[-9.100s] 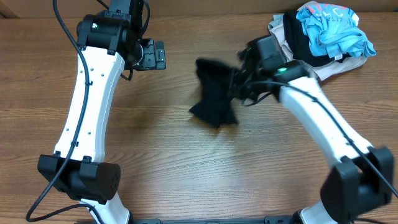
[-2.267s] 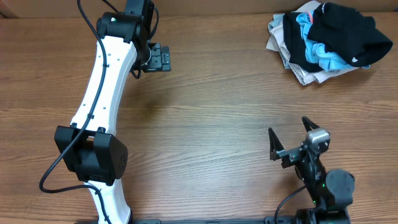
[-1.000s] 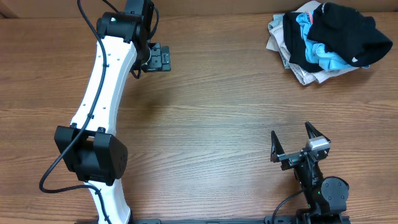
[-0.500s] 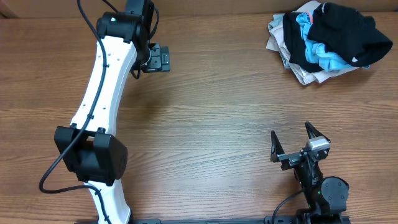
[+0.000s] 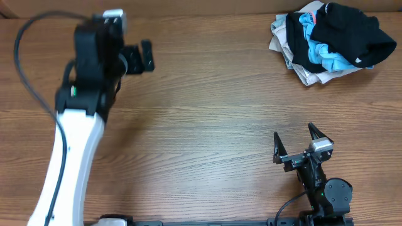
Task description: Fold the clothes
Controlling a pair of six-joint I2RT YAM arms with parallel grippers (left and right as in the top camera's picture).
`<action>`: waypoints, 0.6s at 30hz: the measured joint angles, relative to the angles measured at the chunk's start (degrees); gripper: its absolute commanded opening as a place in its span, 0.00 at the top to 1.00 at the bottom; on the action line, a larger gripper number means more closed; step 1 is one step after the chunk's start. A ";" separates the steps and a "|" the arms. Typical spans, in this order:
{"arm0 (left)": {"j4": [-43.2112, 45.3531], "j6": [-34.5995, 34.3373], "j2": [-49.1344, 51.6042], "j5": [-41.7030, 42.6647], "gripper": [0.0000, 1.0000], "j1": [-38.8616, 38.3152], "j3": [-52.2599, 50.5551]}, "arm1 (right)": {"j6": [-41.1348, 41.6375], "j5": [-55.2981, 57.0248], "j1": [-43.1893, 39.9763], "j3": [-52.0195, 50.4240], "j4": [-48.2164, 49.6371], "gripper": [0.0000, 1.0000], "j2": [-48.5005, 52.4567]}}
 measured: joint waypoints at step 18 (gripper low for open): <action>30.60 1.18 -46.75 -0.96 0.00 0.61 -62.47 | 0.02 0.00 0.00 0.00 -0.02 0.00 0.00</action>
